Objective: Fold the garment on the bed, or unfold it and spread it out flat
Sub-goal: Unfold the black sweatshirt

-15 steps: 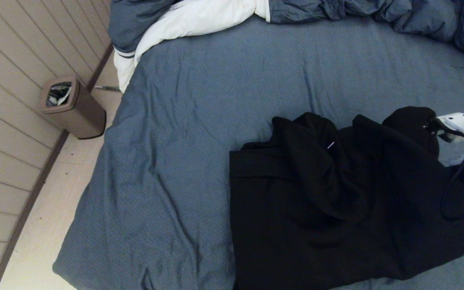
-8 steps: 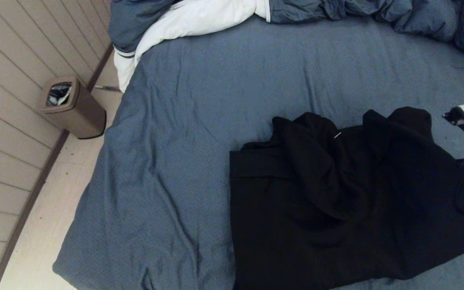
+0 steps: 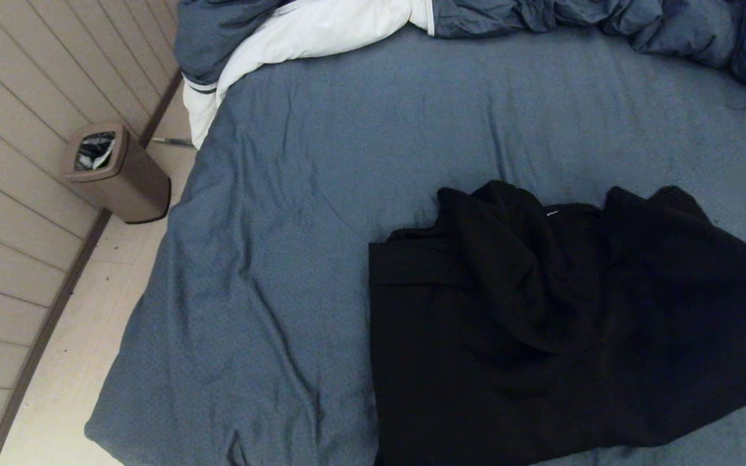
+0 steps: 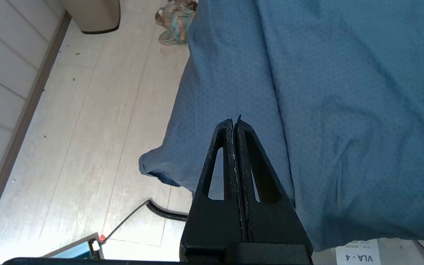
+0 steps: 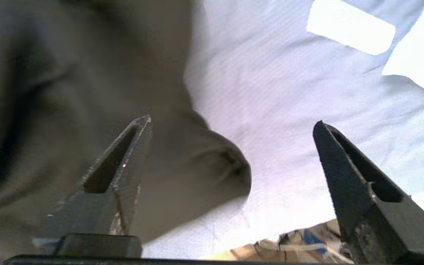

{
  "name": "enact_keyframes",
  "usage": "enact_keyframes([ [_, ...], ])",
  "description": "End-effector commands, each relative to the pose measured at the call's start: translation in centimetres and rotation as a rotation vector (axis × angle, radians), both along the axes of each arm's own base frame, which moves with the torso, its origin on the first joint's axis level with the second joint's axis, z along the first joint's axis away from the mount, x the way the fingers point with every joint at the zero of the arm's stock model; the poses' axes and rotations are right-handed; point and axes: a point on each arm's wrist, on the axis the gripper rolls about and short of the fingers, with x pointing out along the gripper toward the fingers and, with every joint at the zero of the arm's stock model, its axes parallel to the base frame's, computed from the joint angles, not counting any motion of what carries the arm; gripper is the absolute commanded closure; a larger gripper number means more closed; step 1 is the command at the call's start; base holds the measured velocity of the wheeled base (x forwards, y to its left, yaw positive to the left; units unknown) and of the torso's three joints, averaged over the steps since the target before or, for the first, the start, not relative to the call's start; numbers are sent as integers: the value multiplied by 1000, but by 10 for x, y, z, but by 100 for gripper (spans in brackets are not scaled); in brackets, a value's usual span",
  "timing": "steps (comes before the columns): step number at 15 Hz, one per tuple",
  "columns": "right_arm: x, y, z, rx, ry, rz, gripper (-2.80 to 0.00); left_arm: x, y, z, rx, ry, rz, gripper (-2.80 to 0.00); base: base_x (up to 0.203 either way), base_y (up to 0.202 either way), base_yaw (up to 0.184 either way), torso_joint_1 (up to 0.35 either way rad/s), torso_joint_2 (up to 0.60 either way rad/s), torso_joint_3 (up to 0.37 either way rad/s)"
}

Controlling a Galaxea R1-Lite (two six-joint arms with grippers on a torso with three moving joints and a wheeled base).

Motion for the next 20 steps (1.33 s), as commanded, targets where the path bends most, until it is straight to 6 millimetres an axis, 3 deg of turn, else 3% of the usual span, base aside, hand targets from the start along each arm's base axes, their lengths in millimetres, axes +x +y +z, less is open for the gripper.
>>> enact_keyframes([
  [1, -35, 3, 14, -16, -111, -4, -280, 0, 0, 0, -1, 1, 1, 0, 0, 0, 0, 0, 0, 0],
  [2, -42, 4, 14, -17, -122, 2, -280, 0, 0, 0, -1, 1, 2, 0, 0, 0, 0, 0, 0, 0],
  [6, -36, 8, 0, -3, -70, 63, -280, 0, 0, 0, -2, 1, 0, 0, 0, 0, 0, 0, 0, 0],
  [7, -35, 11, -6, 5, -47, 103, 0, 0, 0, 0, -2, 1, 1, 0, 0, 0, 0, 0, 0, 0],
  [11, -30, 24, -23, 40, 16, 256, 0, 0, 0, 0, -1, 0, 1, 0, 0, 0, 0, 0, 0, 0],
  [16, -19, 28, -28, 187, 28, 313, 0, -1, 0, 3, 16, -6, 7, 0, 0, 0, 0, 0, 0, 0],
  [18, -17, 28, -25, 201, 19, 317, 0, -7, 0, 37, 12, -45, 3, 0, 0, 0, 0, 0, 0, 0],
  [20, -9, 30, -24, 209, 30, 322, 0, 1, 0, 77, -23, 33, -19, 0, 0, 0, 0, 0, 0, 0],
])
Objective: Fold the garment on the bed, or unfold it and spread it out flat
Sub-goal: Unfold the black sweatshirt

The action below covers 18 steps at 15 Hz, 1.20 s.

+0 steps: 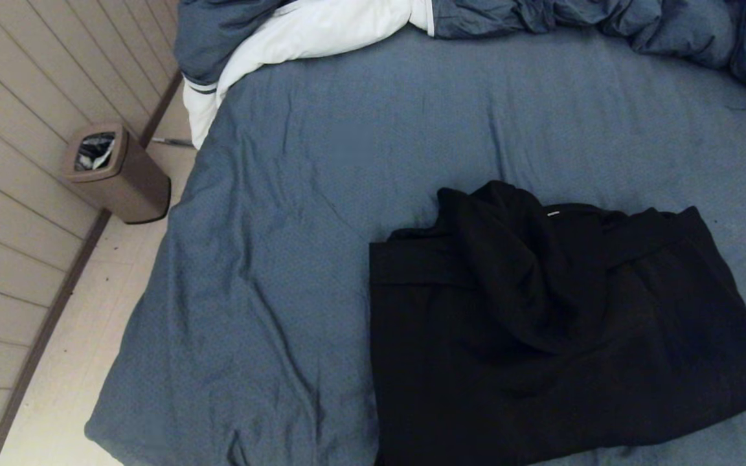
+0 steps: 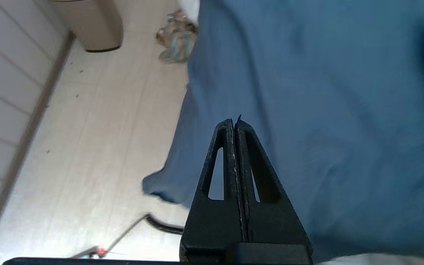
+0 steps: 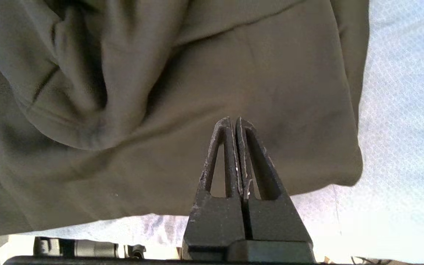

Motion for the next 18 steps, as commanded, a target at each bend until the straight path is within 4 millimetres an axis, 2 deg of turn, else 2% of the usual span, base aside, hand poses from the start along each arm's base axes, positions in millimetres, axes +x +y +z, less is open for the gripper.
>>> enact_keyframes([
  [1, 16, 2, -2, 17, 38, 11, 0, 20, -1, 46, -26, 140, -53, 0, 0, 0, 0, 0, 0, 0],
  [4, 42, 6, -1, 91, 83, 44, 0, 73, -7, 81, -112, 424, -247, 0, 0, 0, 0, 0, 0, 0],
  [6, 57, 8, 0, 104, 88, 49, 0, 120, -14, 90, -198, 642, -386, 0, 0, 0, 0, 0, 0, 0],
  [7, 66, 9, 1, 106, 59, 54, 0, 143, -23, 91, -237, 748, -469, -132, 0, 0, 0, 0, 0, 0],
  [8, 74, 10, 2, 108, 27, 60, 0, 162, -39, 91, -264, 837, -560, -280, 0, 0, 0, 0, 0, 0],
  [10, 92, 12, 1, 106, -5, 68, 0, 190, -84, 88, -288, 986, -732, -280, 0, 0, 0, 0, 0, 0],
  [14, 104, 14, 14, 129, -44, 121, 0, 236, -168, 63, -275, 1104, -855, -280, 0, 0, 0, 0, 0, 0],
  [16, 105, 14, 21, 136, -68, 137, 0, 241, -211, 56, -227, 1085, -908, -280, 0, 0, 0, 0, 0, 0],
  [18, 106, 14, 22, 137, -71, 138, 0, 243, -239, 62, -222, 1018, -947, -280, 0, 0, 0, 0, 0, 0],
])
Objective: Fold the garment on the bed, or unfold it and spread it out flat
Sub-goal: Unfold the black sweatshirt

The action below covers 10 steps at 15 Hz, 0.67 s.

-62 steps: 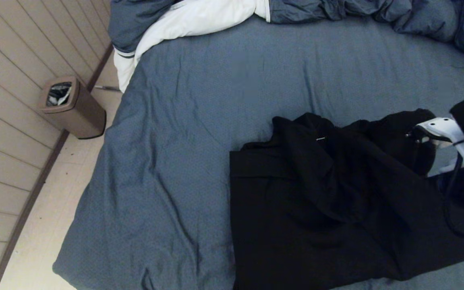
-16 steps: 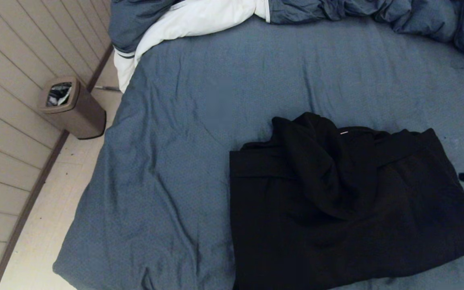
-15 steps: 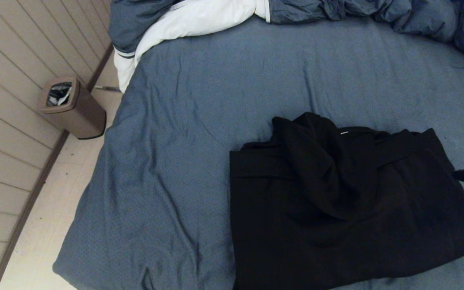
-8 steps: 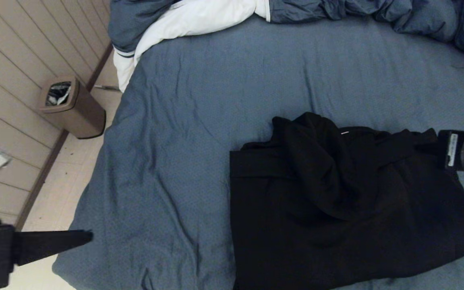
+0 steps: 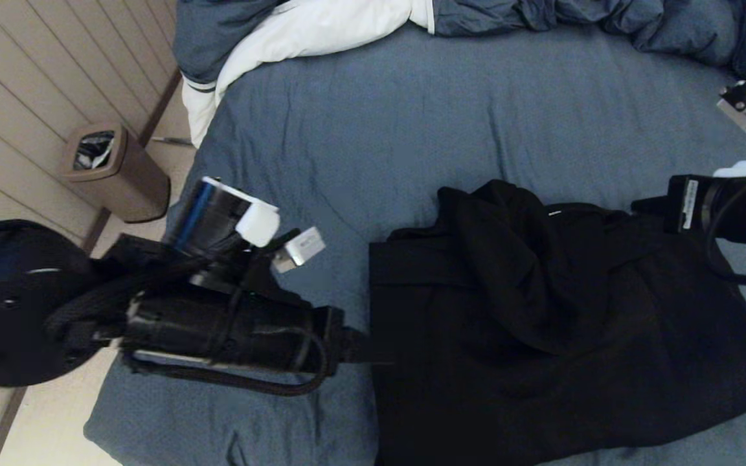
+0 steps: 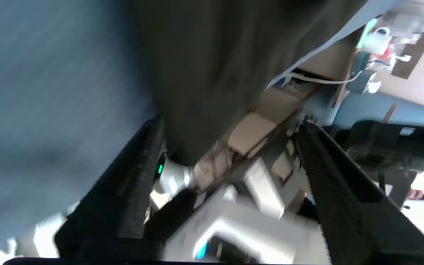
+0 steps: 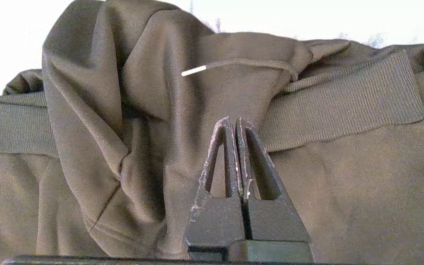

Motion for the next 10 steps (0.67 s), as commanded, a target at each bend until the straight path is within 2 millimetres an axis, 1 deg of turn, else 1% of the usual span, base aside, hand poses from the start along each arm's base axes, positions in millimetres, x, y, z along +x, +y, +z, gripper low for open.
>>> enact_keyframes([
  [1, 4, 0, 0, 0, 5, 1, 0, 10, -36, -14, 15, 12, -41, -280, 0, 0, 0, 0, 0, 0],
  [2, 4, 0, -1, 2, 7, 3, 0, 13, -41, -14, 13, 3, -37, -280, 0, 0, 0, 0, 0, 0],
  [5, 5, 1, 1, 3, -1, 21, 0, 28, -53, -33, 87, -12, 40, -280, 0, 0, 0, 0, 0, 0],
  [6, 7, 0, 6, 0, -16, 24, 0, 33, -55, -35, 77, -39, 63, -280, 0, 0, 0, 0, 0, 0],
  [8, 9, 1, 14, -9, -42, 36, 0, 46, -53, -38, 46, -99, 122, -280, 0, 0, 0, 0, 0, 0],
  [10, 11, 2, 21, -20, -68, 44, 0, 57, -52, -42, 46, -109, 152, -280, 0, 0, 0, 0, 0, 0],
])
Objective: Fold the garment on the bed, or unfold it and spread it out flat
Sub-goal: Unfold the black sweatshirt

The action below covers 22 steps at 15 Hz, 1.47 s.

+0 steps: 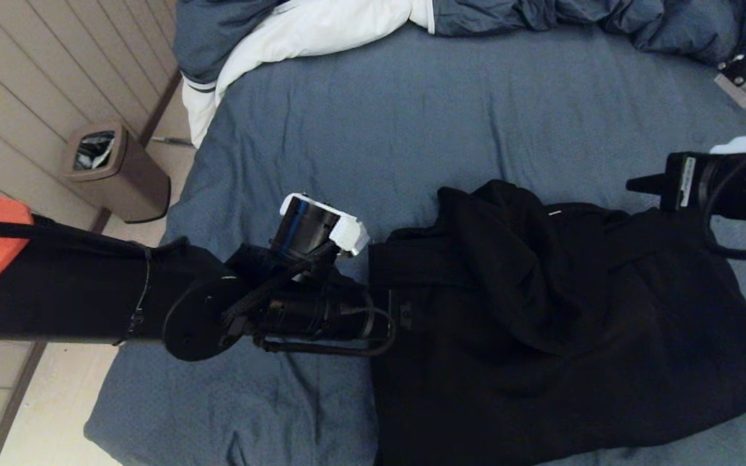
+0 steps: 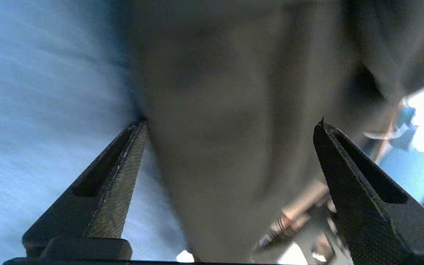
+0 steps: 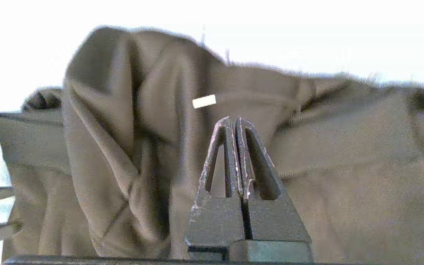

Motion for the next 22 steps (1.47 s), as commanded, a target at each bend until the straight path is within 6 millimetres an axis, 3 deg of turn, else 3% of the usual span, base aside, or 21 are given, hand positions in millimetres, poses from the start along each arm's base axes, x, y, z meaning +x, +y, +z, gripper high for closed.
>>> enact_keyframes([
  [1, 3, 1, 8, -1, -23, 4, 0, 15, -1, -9, 8, 3, 34, -280, 0, 0, 0, 0, 0, 0],
  [5, 14, 0, 8, -10, -23, 1, 0, 33, 9, 8, -34, -65, 97, -280, 0, 0, 0, 0, 0, 0],
  [9, 26, 2, 11, -10, -27, 1, 0, 42, -1, -7, -32, -39, 91, -280, 0, 0, 0, 0, 0, 0],
  [14, 34, -5, 9, -25, -21, -21, 0, 49, -16, 9, -118, -51, 104, -280, 0, 0, 0, 0, 0, 0],
  [15, 34, -6, 9, -25, -21, -27, 0, 45, -20, 7, -116, -40, 95, -56, 0, 0, 0, 0, 0, 0],
  [16, 34, -7, 10, -24, -23, -24, 0, 41, -24, 5, -112, -35, 83, 0, 0, 0, 0, 0, 0, 0],
  [22, 38, -10, 8, -27, -17, -30, 0, 40, -24, 0, -102, -33, 80, 0, 0, 0, 0, 0, 0, 0],
])
